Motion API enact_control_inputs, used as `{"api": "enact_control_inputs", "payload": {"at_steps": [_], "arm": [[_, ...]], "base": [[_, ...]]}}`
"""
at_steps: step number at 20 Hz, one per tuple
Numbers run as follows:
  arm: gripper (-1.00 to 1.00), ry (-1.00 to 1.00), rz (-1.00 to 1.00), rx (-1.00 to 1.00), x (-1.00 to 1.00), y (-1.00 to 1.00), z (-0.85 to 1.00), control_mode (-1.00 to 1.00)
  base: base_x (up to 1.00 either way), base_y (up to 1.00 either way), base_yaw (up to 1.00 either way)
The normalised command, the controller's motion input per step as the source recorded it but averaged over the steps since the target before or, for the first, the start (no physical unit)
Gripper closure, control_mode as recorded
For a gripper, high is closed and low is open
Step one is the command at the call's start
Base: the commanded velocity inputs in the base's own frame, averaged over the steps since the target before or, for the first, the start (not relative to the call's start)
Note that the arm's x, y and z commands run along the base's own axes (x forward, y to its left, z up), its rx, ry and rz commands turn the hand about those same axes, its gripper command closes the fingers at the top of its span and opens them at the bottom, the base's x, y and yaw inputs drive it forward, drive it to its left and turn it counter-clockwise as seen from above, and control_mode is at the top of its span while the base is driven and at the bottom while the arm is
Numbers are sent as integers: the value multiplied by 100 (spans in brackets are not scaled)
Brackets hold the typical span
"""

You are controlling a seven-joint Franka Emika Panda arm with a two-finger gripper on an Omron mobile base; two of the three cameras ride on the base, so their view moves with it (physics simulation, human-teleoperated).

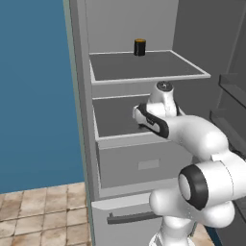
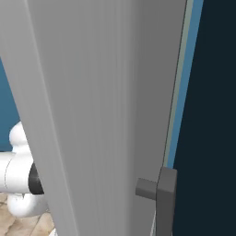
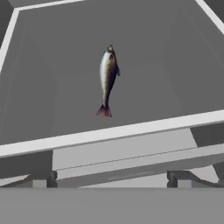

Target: Take the fish out of the fridge, briefly rinse it in the sink, and place it on the tray next to the sink.

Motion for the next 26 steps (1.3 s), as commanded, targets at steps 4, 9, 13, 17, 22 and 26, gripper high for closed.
{"api": "enact_control_inputs", "payload": {"at_steps": [4, 9, 13, 17, 22, 26], "arm": [[-100, 4, 0, -7, 10, 1, -18, -100], [-100, 2, 0, -8, 20, 0, -42, -100], [-100, 0, 0, -2, 23, 2, -32, -100], [-100, 0, 0, 0, 33, 10, -21, -100], [-100, 0, 0, 0, 39, 6, -16, -100], [-100, 0, 0, 0, 35, 0, -13, -100]], "base": [[0, 0, 0], [0, 0, 0], [0, 0, 0], [0, 0, 0], [0, 0, 0], [0, 0, 0]]}}
